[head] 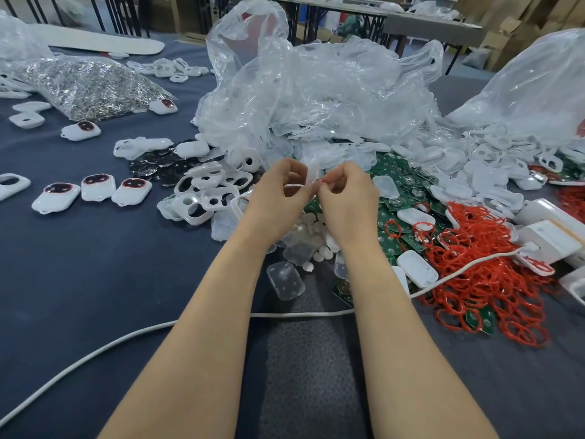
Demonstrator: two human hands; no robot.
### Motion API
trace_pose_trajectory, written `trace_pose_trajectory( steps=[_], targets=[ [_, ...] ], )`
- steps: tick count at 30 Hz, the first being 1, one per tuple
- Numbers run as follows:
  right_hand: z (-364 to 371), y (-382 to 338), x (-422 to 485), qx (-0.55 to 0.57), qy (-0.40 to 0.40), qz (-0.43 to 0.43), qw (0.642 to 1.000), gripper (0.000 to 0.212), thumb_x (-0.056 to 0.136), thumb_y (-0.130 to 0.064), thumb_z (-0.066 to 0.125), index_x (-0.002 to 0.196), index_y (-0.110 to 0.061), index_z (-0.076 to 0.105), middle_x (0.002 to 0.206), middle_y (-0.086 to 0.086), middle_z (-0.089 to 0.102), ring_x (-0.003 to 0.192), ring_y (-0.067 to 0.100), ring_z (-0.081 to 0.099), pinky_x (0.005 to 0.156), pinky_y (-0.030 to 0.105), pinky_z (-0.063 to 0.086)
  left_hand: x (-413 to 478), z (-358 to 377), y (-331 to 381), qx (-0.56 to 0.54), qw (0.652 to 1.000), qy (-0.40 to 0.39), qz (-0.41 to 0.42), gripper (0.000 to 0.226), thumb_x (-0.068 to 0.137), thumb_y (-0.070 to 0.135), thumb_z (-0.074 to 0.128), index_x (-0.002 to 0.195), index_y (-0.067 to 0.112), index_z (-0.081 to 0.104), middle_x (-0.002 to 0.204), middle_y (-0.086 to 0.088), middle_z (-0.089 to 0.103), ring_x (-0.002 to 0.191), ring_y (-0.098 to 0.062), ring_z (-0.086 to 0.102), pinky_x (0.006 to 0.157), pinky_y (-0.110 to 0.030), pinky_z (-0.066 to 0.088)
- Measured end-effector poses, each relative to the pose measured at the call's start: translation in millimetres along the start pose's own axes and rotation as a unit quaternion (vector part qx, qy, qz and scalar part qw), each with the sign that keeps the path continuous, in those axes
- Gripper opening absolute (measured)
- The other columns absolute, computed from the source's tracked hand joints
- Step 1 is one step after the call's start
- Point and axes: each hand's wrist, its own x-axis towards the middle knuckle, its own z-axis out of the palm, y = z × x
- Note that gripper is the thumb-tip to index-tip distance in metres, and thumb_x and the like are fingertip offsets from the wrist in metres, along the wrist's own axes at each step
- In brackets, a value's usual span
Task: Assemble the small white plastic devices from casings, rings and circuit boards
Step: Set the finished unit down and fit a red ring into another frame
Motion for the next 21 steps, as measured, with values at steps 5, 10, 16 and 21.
trace_pose_trajectory(
  steps=[5,10,16,21],
  targets=[
    [-1.3,-1.5,3.0,0.043,-0.026,0.002,0.999,0.007,0.086,-0.016,0.067,0.090,-0.010,0.068,0.078,0.000,0.066,0.078,0.015,0.061,0.074,0.024,0.048,2.6,-1.1,-1.1,0.049,0.996,0.065,0.024,0.009,0.096,0.015,0.056,0.098,0.020,0.049,0.097,0.001,0.067,0.094,-0.014,0.065,0.086,-0.027,0.052],
    [-0.4,-0.7,4.4,0.107,-0.031,0.015,0.994,0.001,0.087,-0.014,0.067,0.087,-0.014,0.067,0.079,0.001,0.068,0.076,0.016,0.064,0.072,0.025,0.052,3.5,-5.0,-2.8,-0.075,0.995,0.057,-0.009,0.008,0.098,0.010,0.051,0.099,0.018,0.052,0.092,0.002,0.070,0.090,-0.012,0.069,0.089,-0.032,0.054],
    [-0.9,0.2,6.9,0.140,-0.030,0.011,0.990,0.017,0.086,-0.010,0.067,0.077,-0.021,0.058,0.072,-0.001,0.061,0.072,0.018,0.059,0.071,0.034,0.052,3.9,-7.7,-2.9,-0.175,0.983,0.045,-0.033,0.009,0.098,0.011,0.053,0.098,0.019,0.058,0.086,0.003,0.071,0.079,-0.005,0.069,0.079,-0.019,0.054],
    [-2.8,2.0,9.1,0.110,-0.042,-0.003,0.993,0.014,0.086,-0.011,0.068,0.079,-0.020,0.060,0.072,-0.002,0.061,0.075,0.021,0.061,0.075,0.036,0.054,3.1,-7.7,-1.6,-0.179,0.982,0.040,-0.032,0.008,0.098,0.010,0.051,0.104,0.012,0.057,0.087,-0.001,0.071,0.078,-0.004,0.069,0.077,-0.016,0.054]
  ],
)
